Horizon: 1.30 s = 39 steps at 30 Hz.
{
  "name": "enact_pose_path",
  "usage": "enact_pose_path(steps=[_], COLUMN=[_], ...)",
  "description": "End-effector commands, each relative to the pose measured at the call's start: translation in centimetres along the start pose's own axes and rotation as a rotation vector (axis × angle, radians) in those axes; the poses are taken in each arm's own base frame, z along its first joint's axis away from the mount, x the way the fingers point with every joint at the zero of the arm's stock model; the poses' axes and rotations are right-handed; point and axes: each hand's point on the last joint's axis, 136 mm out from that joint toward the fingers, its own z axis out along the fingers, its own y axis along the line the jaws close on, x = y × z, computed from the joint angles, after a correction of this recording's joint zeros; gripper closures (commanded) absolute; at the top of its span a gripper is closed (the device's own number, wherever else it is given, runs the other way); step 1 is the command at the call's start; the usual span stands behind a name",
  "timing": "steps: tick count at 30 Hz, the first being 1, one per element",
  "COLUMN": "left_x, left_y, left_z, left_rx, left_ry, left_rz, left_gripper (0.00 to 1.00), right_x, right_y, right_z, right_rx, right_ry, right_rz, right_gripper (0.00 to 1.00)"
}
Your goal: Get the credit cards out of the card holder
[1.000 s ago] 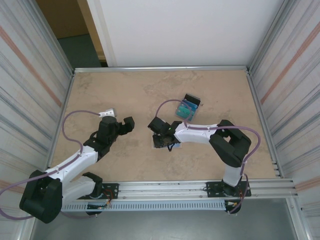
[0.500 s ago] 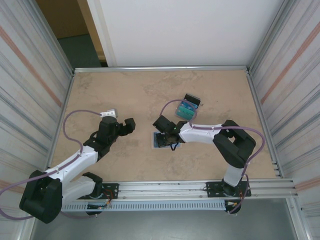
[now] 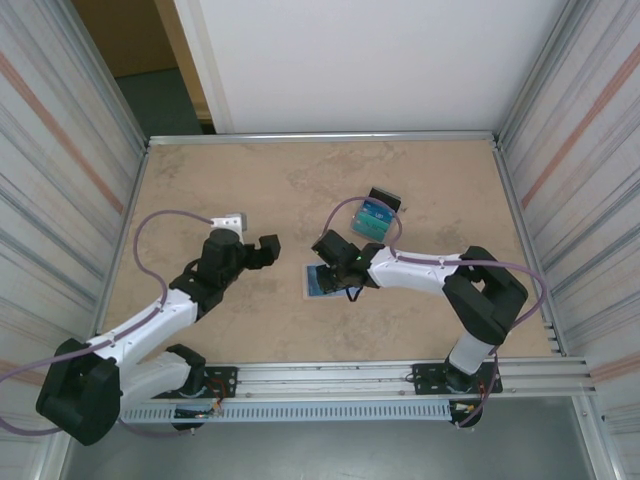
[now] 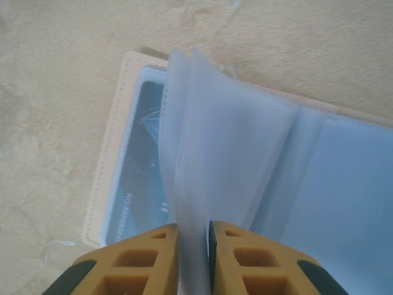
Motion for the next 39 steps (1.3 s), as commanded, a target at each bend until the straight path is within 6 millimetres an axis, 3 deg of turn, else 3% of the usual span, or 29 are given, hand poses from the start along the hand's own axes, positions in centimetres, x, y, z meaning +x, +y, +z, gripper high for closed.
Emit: enact_pose_path(steps=[1, 23, 31, 39], left_x=[-1.6, -0.5, 1.2, 3.0], left_y=[-0.9, -2.6, -3.6, -4.8], left_z=[-0.1, 1.0, 1.9, 2.6], left_rx=[0.01, 0.029, -0.001, -0.003], left_ry=[-0.042, 0.016, 0.078, 0.13], left_rz=[0.037, 0.146, 0.256, 0.335], left_gripper=[0.01, 0.01, 0.01, 0.01], right_x=[0.0, -0.1, 0.1, 0.1], right_y=[-1.6, -5.4, -6.9, -9.7], right_z=[-0.8, -1.9, -2.3, -4.1], right_rx=[0.054, 0.129, 0.142, 0.184], right_ry=[-0.01, -0.027, -0.036, -0.076], right_rz=[0.028, 0.132, 0.19, 0.265], right_gripper=[0.8, 0.71, 0.71, 0.7])
